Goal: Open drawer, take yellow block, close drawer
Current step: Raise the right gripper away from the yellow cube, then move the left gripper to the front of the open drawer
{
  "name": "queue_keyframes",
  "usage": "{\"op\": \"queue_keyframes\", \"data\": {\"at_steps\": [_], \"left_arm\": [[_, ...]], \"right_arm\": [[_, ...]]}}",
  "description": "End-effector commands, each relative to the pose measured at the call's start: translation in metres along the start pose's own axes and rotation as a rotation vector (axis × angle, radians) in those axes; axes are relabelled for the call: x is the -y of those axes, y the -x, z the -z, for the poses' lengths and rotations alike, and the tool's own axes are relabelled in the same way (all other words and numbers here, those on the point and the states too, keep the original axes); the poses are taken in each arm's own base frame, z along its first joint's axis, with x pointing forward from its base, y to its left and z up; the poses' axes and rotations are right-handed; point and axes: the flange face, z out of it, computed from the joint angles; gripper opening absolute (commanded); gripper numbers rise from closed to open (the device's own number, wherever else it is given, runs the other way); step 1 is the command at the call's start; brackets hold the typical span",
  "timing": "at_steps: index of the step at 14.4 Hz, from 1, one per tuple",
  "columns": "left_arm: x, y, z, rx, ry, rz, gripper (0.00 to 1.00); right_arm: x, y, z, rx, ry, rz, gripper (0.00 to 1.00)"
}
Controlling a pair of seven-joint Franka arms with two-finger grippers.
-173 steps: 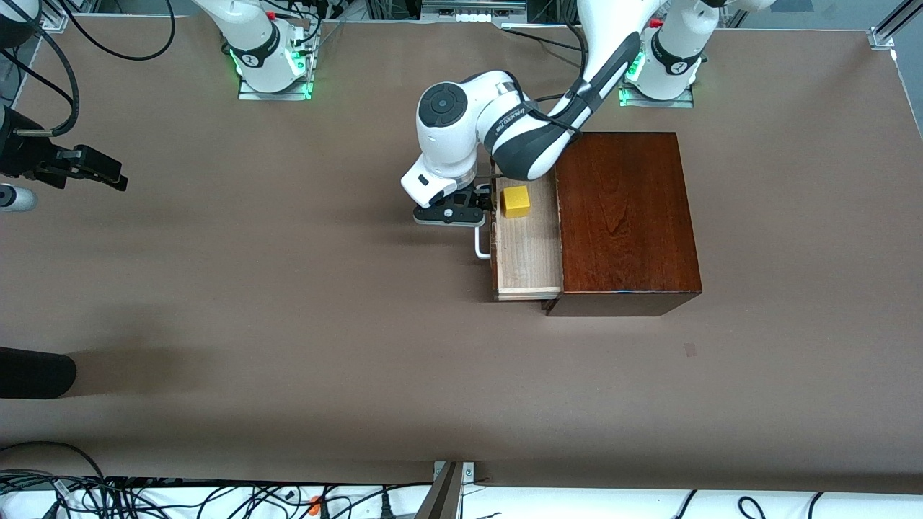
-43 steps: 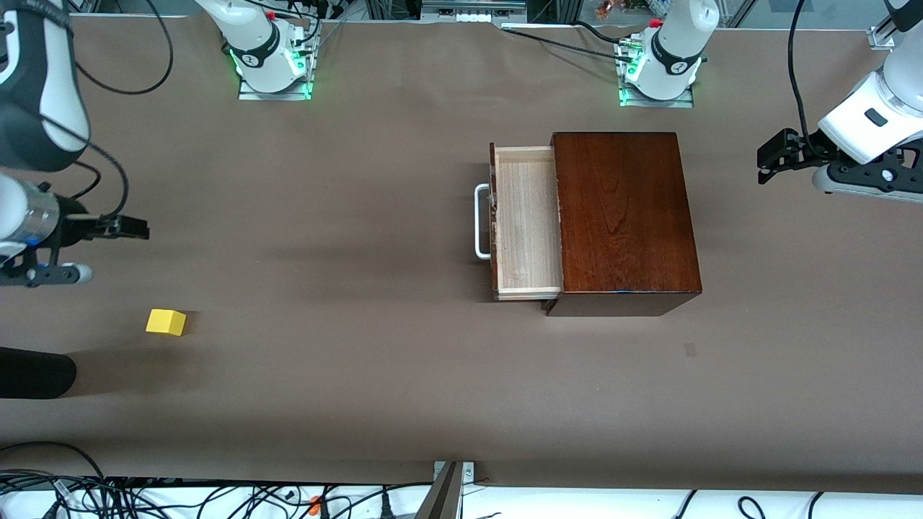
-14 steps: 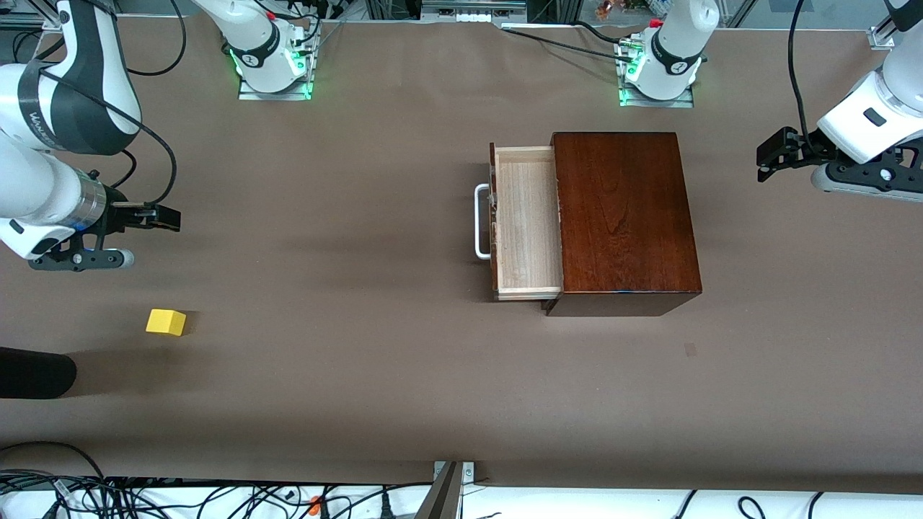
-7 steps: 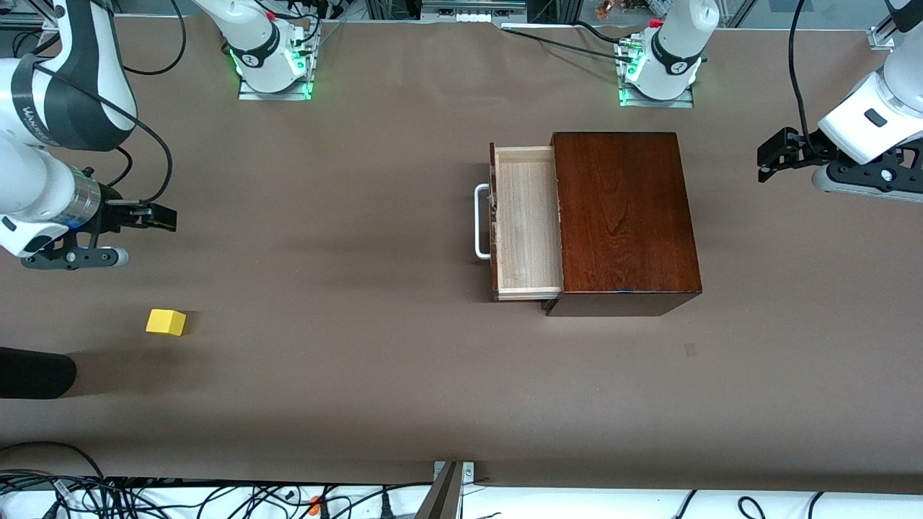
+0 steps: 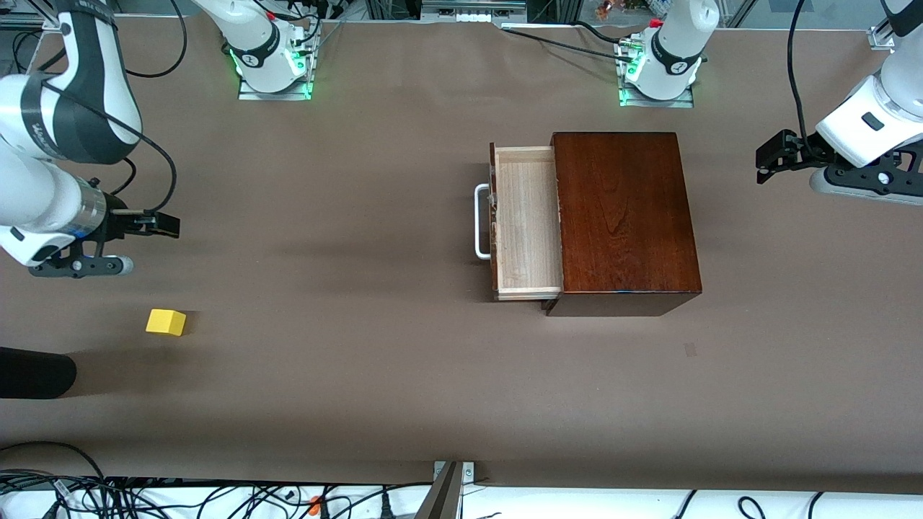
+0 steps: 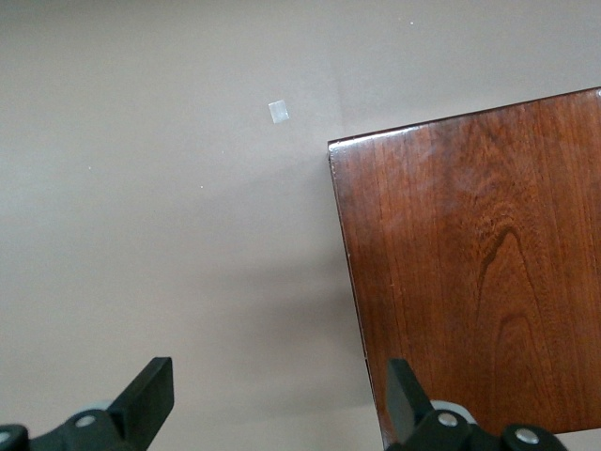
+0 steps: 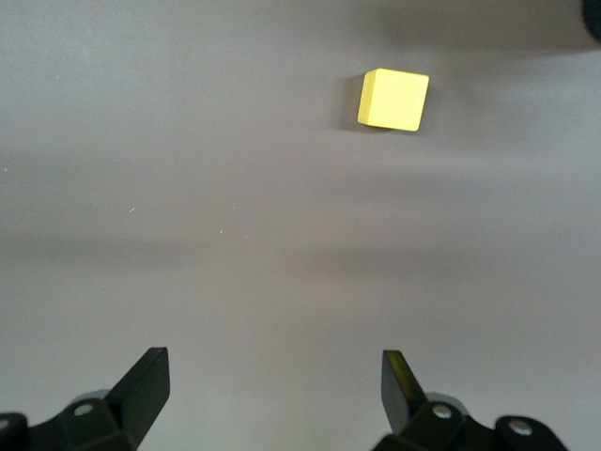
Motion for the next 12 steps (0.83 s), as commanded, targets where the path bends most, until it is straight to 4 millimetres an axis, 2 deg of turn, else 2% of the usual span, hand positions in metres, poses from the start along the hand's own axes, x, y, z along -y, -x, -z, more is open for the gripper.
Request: {"op": "queue_keyframes", "data": {"at_steps": [1,2,4,7,9,10,12], "left_arm": [[-0.031,-0.006,-0.004,0.045,0.085,-0.100,1.00],[-0.039,-0.007,-0.006,0.046,0.112,-0.162,1.00],[-0.071,-0.015,-0.022,0.073,0.122,-0.336,1.00],[-0.146,-0.031,-0.063,0.130,0.156,-0.575,1.00],[-0.193,-0.046,-0.085,0.075,0.207,-0.659,1.00],[-0.226,-0.051,-0.100,0.046,0.214,-0.748,1.00],[-0.276,-0.065,-0.133,-0.032,0.244,-0.901,1.00]], "right_arm": [[-0.002,-0.002,0.001,-0.003,-0.036,0.003,1.00],[-0.002,-0.002,0.001,-0.003,-0.037,0.003,1.00],[-0.002,-0.003,0.003,-0.009,-0.036,0.002,1.00],[-0.003,-0.007,0.019,-0.064,-0.034,0.000,1.00],[-0.004,-0.011,0.037,-0.111,-0.032,-0.013,1.00],[-0.005,-0.012,0.043,-0.123,-0.030,-0.015,1.00],[-0.008,-0.012,0.050,-0.137,-0.029,-0.022,1.00]]}}
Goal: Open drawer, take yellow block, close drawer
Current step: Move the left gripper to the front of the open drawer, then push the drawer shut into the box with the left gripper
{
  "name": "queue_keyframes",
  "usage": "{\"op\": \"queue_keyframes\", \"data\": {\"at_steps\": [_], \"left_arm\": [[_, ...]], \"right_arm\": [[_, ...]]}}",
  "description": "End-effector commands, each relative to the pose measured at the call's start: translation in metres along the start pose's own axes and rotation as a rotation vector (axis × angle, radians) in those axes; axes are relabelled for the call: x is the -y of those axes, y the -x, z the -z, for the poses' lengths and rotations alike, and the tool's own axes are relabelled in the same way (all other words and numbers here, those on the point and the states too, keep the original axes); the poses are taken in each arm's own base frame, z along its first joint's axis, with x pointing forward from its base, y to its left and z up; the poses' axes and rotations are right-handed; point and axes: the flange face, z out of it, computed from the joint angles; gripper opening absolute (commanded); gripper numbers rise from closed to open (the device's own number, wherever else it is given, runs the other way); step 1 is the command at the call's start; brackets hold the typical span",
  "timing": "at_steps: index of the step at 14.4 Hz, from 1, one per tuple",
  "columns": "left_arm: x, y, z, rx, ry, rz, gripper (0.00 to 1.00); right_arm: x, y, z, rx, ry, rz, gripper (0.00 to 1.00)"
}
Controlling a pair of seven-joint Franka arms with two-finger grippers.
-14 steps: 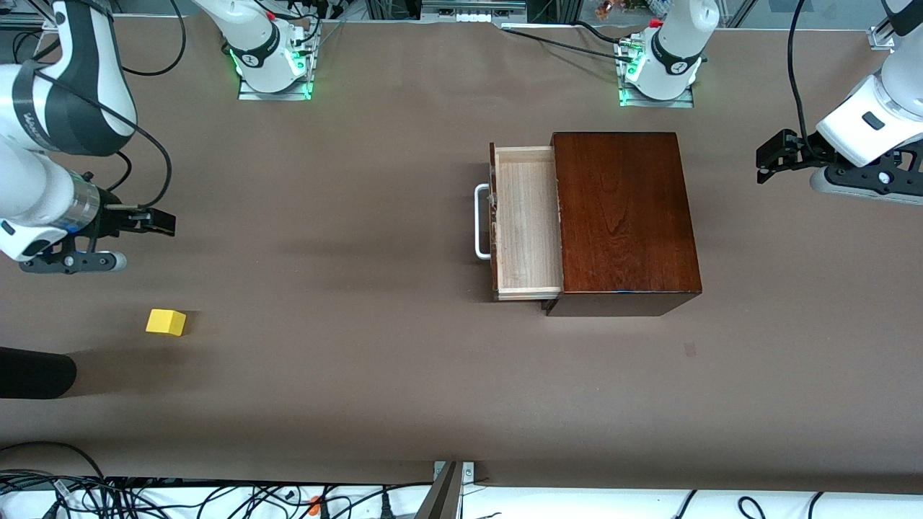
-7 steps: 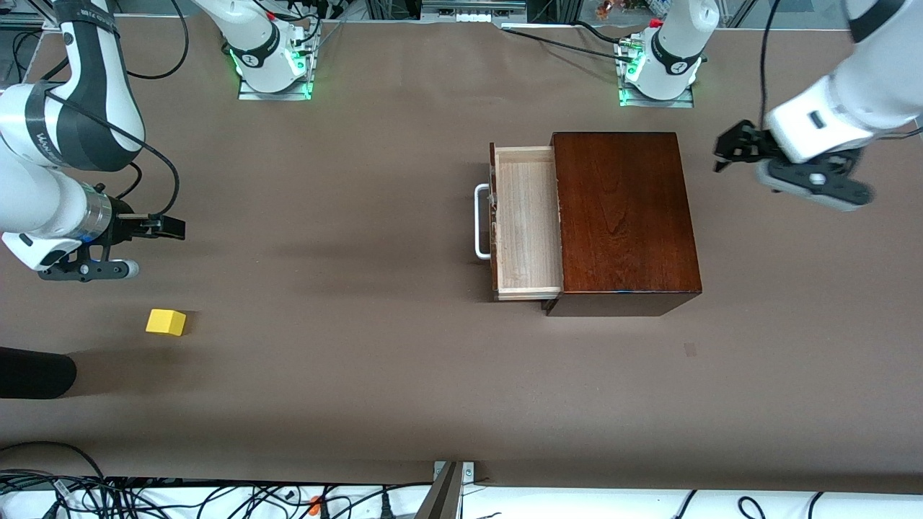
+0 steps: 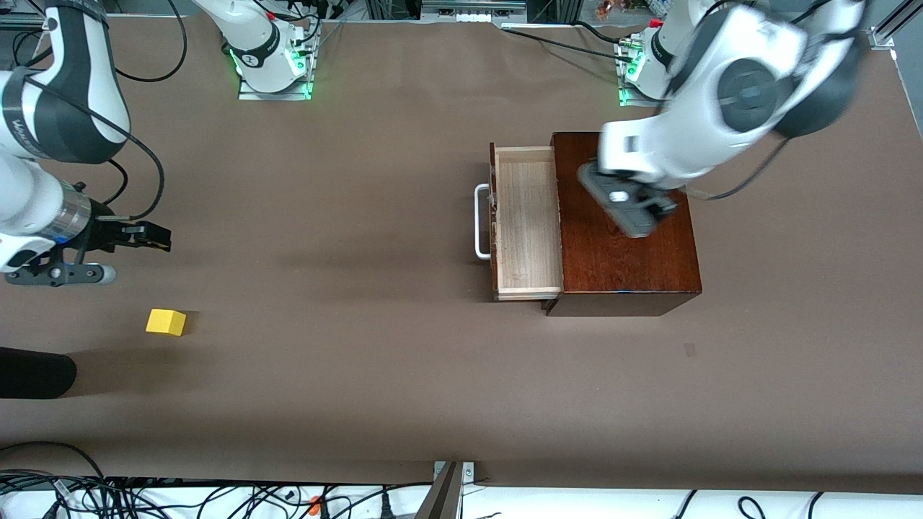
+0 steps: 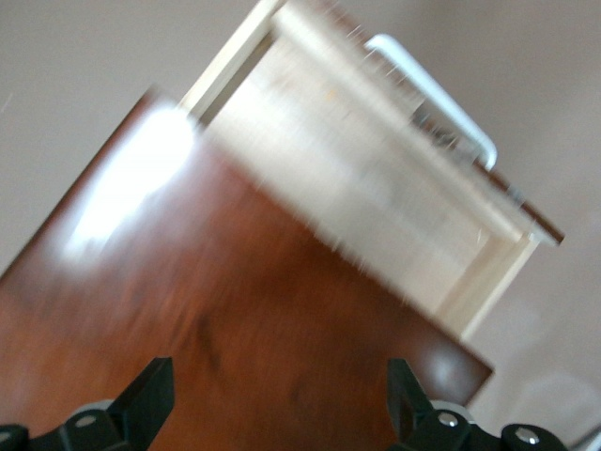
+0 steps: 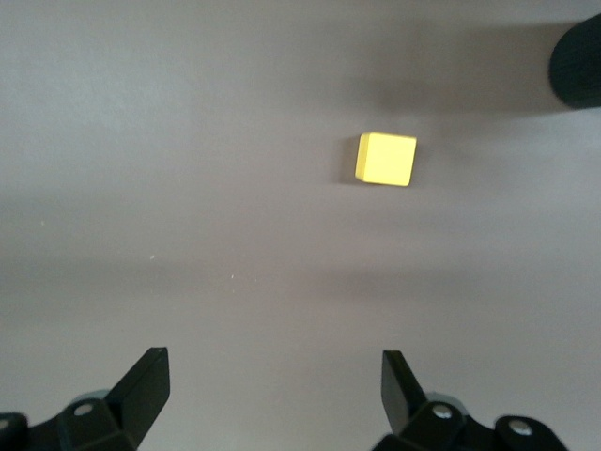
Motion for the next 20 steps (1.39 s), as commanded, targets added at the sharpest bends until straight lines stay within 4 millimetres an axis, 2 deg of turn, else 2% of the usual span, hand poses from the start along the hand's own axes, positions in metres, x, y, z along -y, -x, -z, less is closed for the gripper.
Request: {"op": "queue_keyframes", "data": {"at_steps": [1,3,5,7,8,10,12,15,17,20], "left_arm": [[-0.025,-0.056,-0.044,-0.097,0.025,-0.228,1.00],[-0.050,-0.088,-0.069,-0.182,0.001,-0.342,1.00],[-0.077,-0.111,-0.094,-0.229,-0.021,-0.470,1.00],[-0.091,-0.123,-0.116,-0.224,-0.058,-0.557,1.00],[-0.106,-0.128,-0.132,-0.195,-0.065,-0.602,1.00],[-0.120,-0.135,-0.163,-0.147,-0.101,-0.675,1.00],[-0.126,-0.138,-0.178,-0.138,-0.128,-0.712,1.00],[-0.123,-0.135,-0.185,-0.109,-0.141,-0.730,1.00],[-0.116,-0.127,-0.193,-0.070,-0.125,-0.718,1.00],[-0.099,-0.117,-0.190,0.004,-0.120,-0.702,1.00]], "right_arm": [[-0.003,-0.002,0.012,-0.022,-0.015,-0.010,1.00],[-0.004,-0.003,0.015,-0.027,-0.015,-0.012,1.00],[-0.004,-0.003,0.015,-0.027,-0.015,-0.012,1.00],[-0.004,-0.003,0.015,-0.027,-0.015,-0.012,1.00],[-0.004,-0.003,0.015,-0.025,-0.015,-0.012,1.00],[-0.004,-0.003,0.014,-0.024,-0.015,-0.012,1.00],[-0.005,-0.003,0.014,-0.022,-0.015,-0.012,1.00],[-0.005,-0.003,0.014,-0.022,-0.017,-0.011,1.00],[-0.005,-0.003,0.014,-0.022,-0.015,-0.011,1.00],[-0.005,-0.003,0.014,-0.024,-0.016,-0.011,1.00]]}}
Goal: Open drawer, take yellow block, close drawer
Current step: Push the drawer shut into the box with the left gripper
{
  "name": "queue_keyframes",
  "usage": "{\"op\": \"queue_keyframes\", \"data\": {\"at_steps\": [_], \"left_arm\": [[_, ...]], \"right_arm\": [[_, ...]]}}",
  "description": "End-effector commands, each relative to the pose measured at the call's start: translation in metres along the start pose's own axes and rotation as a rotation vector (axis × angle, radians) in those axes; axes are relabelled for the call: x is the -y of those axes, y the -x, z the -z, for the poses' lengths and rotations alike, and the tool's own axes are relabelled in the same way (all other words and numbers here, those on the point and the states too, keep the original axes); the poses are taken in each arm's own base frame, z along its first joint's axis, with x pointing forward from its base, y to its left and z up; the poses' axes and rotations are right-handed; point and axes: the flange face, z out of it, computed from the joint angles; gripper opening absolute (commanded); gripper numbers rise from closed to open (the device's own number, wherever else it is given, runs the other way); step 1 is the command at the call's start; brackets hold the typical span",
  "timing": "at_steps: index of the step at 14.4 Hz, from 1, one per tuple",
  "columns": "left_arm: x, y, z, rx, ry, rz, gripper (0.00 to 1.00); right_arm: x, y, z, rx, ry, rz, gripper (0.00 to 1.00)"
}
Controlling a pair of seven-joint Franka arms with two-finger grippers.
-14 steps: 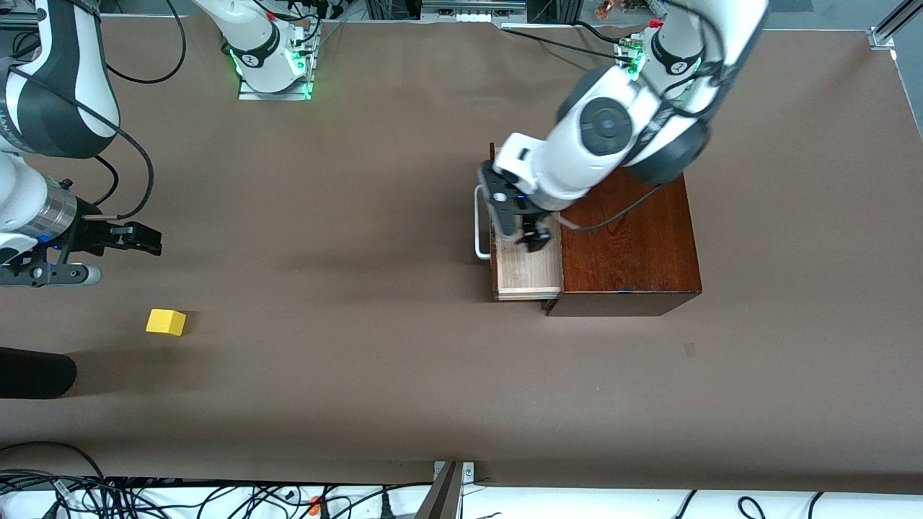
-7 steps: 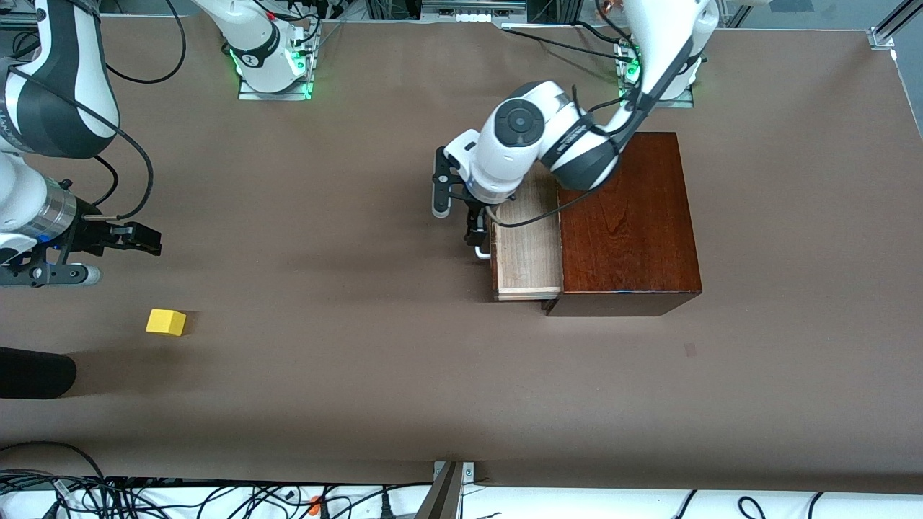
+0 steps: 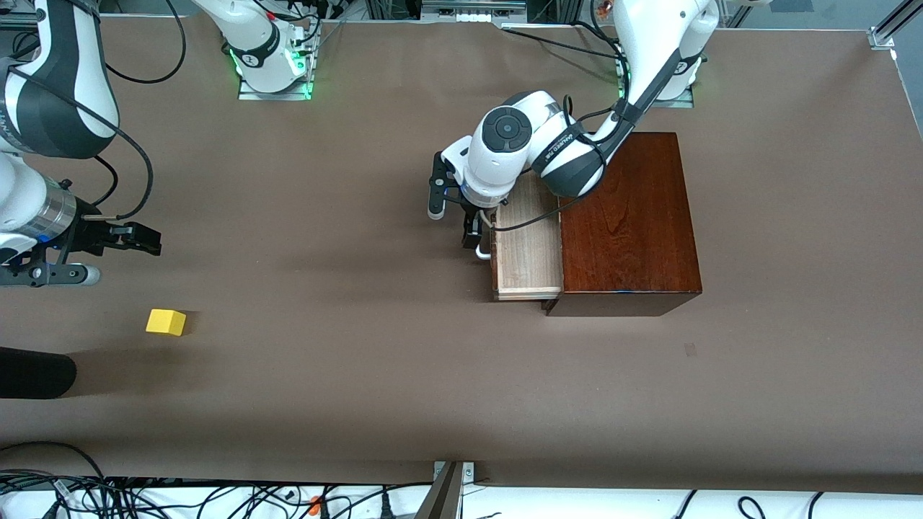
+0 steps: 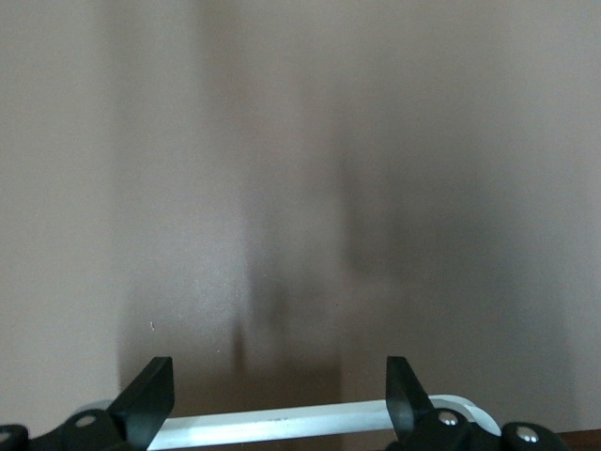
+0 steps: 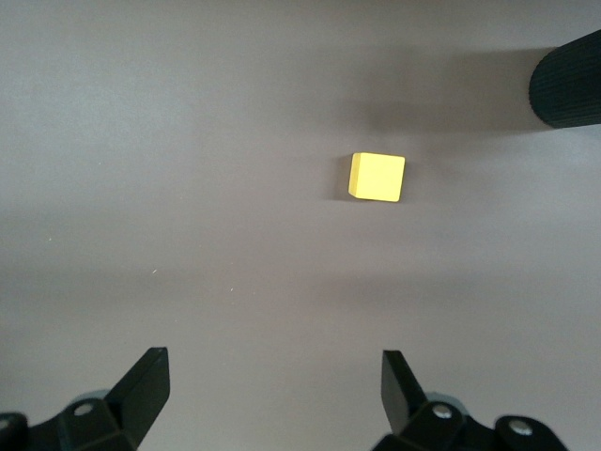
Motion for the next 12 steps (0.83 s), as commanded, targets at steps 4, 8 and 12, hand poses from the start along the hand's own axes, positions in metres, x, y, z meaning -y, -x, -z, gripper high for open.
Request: {"op": "queue_keyframes", "data": {"at_steps": [4,8,12], "left_arm": [[0.020,0.050,0.009,0.159,0.056,0.007,1.00],[0.037,0.082,0.011,0.183,0.073,0.056,1.00],[0.045,0.101,0.025,0.211,0.089,0.087,1.00]], "right_arm": [[0.001,0.001,0.006,0.003,-0.022,-0.003,1.00],[-0.001,0.025,0.045,0.026,-0.025,0.006,1.00],[0.003,0.059,0.096,0.096,-0.028,0.000,1.00]]}}
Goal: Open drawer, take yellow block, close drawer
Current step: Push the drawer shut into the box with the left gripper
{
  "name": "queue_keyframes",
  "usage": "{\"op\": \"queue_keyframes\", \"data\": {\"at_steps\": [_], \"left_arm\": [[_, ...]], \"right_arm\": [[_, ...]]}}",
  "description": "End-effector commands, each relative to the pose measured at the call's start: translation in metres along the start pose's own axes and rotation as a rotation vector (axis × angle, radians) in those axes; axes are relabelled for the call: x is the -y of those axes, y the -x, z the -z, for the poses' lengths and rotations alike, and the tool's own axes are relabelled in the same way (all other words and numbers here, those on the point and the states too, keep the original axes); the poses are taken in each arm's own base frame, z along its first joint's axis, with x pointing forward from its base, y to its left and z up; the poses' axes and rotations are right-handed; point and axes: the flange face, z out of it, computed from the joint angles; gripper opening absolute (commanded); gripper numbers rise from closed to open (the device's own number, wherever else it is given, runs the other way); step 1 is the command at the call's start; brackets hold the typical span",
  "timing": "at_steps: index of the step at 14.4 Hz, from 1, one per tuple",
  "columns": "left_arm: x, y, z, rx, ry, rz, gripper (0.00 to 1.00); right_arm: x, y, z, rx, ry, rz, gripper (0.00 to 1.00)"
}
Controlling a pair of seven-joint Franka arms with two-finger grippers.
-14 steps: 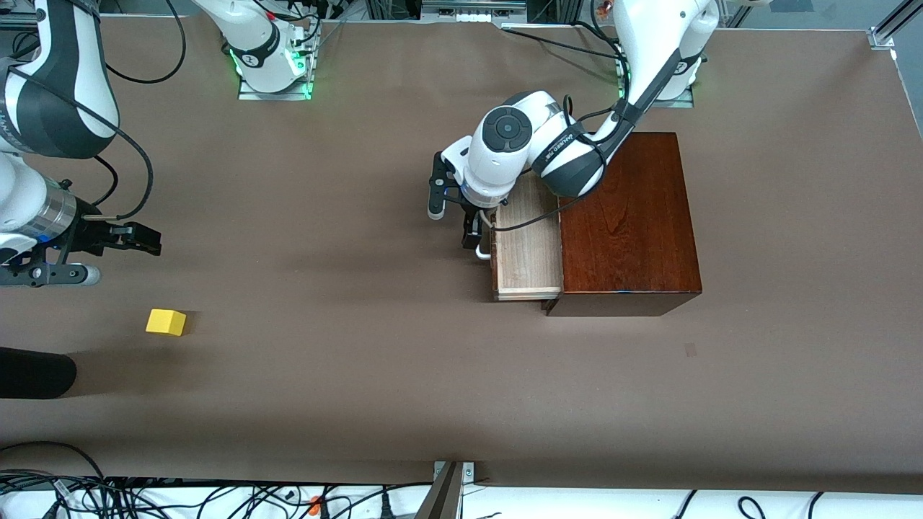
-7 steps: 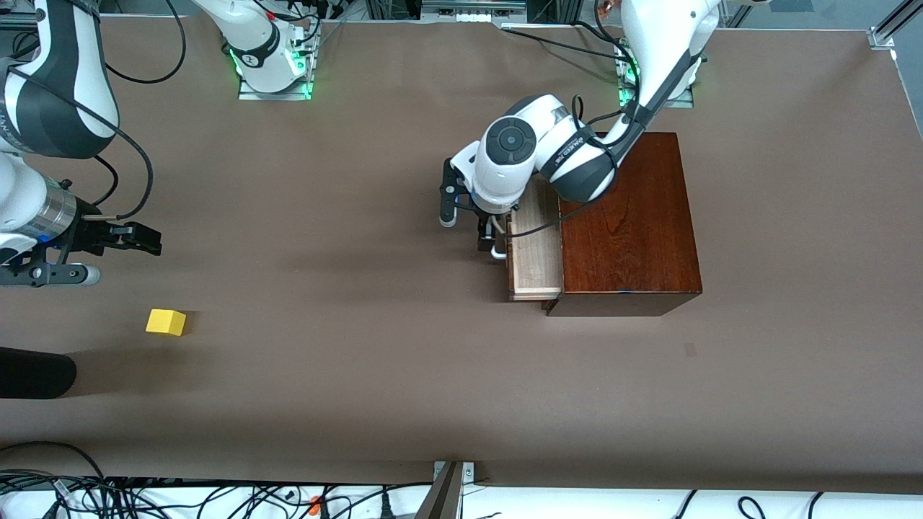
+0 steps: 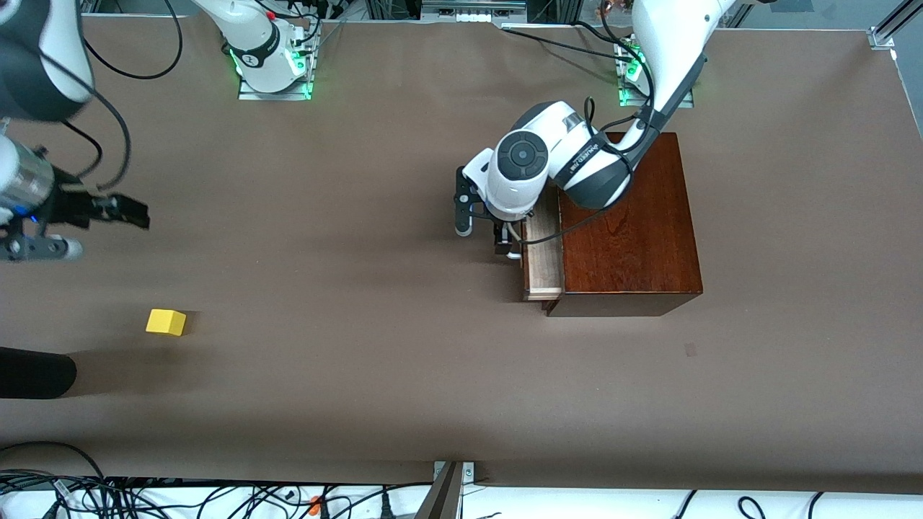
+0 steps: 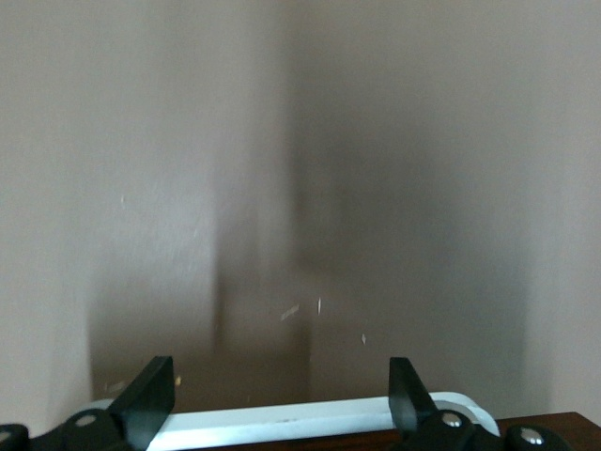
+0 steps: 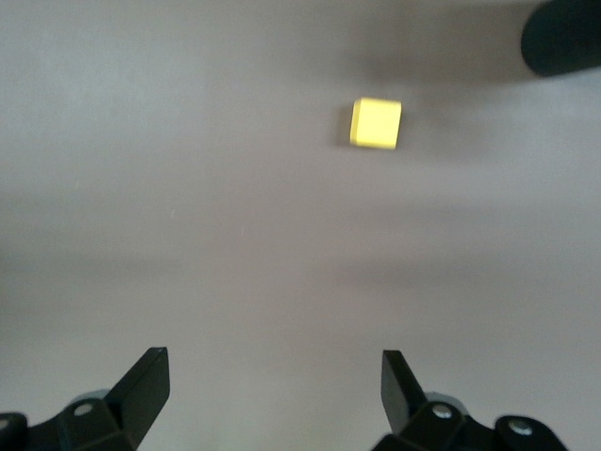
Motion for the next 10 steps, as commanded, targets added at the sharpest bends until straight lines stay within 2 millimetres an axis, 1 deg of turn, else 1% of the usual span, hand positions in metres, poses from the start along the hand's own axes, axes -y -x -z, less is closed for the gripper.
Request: {"op": "queue_keyframes", "data": {"at_steps": [1,2,3,4,6,7,8,10], "left_arm": [[0.025,0.050,0.015,0.078,-0.020,0.012,1.00],[0.029,0.057,0.019,0.079,-0.019,0.023,1.00],[0.032,0.063,0.022,0.078,-0.022,0.034,1.00],[0.033,0.065,0.023,0.076,-0.022,0.035,1.00],[0.033,0.065,0.023,0.077,-0.022,0.037,1.00],[0.033,0.065,0.023,0.077,-0.021,0.037,1.00],[0.033,0.065,0.022,0.077,-0.021,0.035,1.00],[0.029,0.059,0.025,0.064,-0.018,0.036,1.00]], "right_arm": [[0.001,0.027,0.031,0.006,-0.016,0.000,1.00],[-0.003,0.032,0.034,0.009,-0.017,-0.008,1.00],[-0.005,0.033,0.033,0.019,-0.018,-0.012,1.00],[-0.009,0.033,0.033,0.018,-0.024,-0.021,1.00],[-0.014,0.033,0.033,0.018,-0.038,-0.055,1.00],[-0.017,0.034,0.033,0.021,-0.039,-0.108,1.00],[-0.016,0.035,0.035,0.018,-0.039,-0.127,1.00],[-0.015,0.036,0.035,0.002,-0.040,-0.121,1.00]]}}
